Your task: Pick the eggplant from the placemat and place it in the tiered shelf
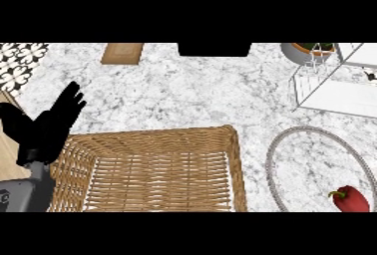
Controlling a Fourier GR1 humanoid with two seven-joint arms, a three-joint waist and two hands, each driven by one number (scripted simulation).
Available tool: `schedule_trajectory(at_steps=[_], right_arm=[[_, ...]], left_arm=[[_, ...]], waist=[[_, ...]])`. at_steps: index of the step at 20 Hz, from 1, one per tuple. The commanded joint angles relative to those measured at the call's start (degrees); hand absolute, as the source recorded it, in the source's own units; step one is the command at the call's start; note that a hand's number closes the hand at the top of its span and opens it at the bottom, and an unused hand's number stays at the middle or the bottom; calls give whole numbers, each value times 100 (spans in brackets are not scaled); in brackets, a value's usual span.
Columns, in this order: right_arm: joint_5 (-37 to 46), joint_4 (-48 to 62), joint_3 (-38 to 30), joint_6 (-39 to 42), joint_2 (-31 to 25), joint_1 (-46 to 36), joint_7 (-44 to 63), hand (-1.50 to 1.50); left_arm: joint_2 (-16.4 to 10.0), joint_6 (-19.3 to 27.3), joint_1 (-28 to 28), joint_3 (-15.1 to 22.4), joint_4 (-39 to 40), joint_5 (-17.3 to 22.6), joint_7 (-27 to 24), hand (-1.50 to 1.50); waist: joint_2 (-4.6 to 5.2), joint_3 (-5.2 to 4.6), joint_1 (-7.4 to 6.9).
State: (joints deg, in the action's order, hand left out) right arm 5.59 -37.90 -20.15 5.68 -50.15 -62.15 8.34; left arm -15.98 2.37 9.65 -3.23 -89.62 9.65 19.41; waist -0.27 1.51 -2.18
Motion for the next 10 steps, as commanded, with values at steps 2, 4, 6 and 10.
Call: schedule_trajectory(at_steps=[2,4,6,10], right_arm=[[-358,339,-520,-272,-108,-328,146,-150],[-217,389,-562,-627,-306,-355,172,-150],[-209,515,-666,-548,-680,-343,143,-150],[-202,763,-933,-935,-1073,-291,141,-150]], left_arm=[[431,22,-676,275,812,-97,-55,0],[250,-169,-802,179,571,55,133,0],[298,-74,-717,139,604,4,81,0],[266,-53,-618,90,587,-4,213,0]], waist=[[141,-157,76],[112,-155,7],[129,-153,80],[147,-149,138]])
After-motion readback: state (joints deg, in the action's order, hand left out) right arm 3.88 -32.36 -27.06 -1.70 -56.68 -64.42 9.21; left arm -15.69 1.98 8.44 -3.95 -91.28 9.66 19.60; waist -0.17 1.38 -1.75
